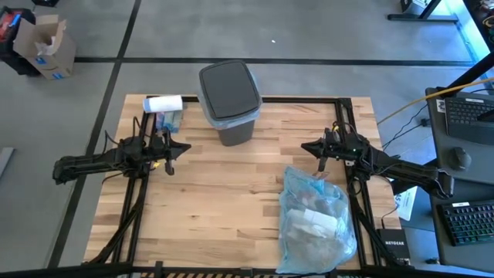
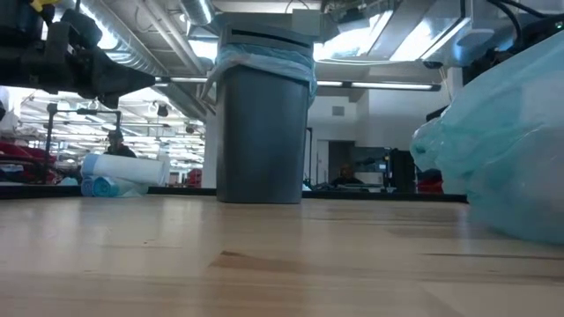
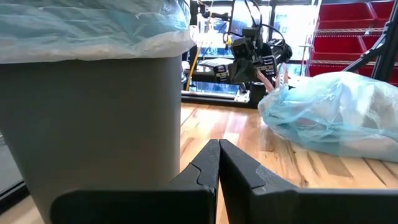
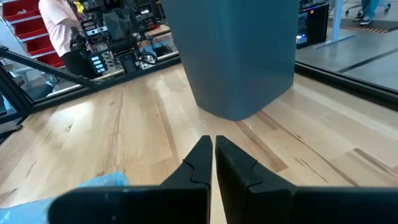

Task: Pick and place trash into bin
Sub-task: Return to Home Position

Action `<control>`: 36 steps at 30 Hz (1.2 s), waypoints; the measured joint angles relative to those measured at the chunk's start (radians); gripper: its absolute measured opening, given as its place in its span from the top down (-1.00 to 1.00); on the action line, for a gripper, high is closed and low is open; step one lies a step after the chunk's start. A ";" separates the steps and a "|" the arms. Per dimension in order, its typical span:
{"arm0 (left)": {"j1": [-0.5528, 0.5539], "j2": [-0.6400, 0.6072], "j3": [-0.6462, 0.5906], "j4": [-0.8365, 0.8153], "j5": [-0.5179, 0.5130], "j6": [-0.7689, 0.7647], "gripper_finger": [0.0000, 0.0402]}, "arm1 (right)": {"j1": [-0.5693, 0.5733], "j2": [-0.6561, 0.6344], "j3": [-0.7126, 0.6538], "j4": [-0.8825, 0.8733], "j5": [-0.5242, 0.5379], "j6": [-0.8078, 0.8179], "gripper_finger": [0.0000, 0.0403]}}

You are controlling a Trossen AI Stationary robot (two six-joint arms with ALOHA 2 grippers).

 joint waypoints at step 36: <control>0.000 0.001 0.000 0.000 0.000 0.000 0.98 | 0.001 -0.176 0.000 -0.001 0.000 -0.001 0.93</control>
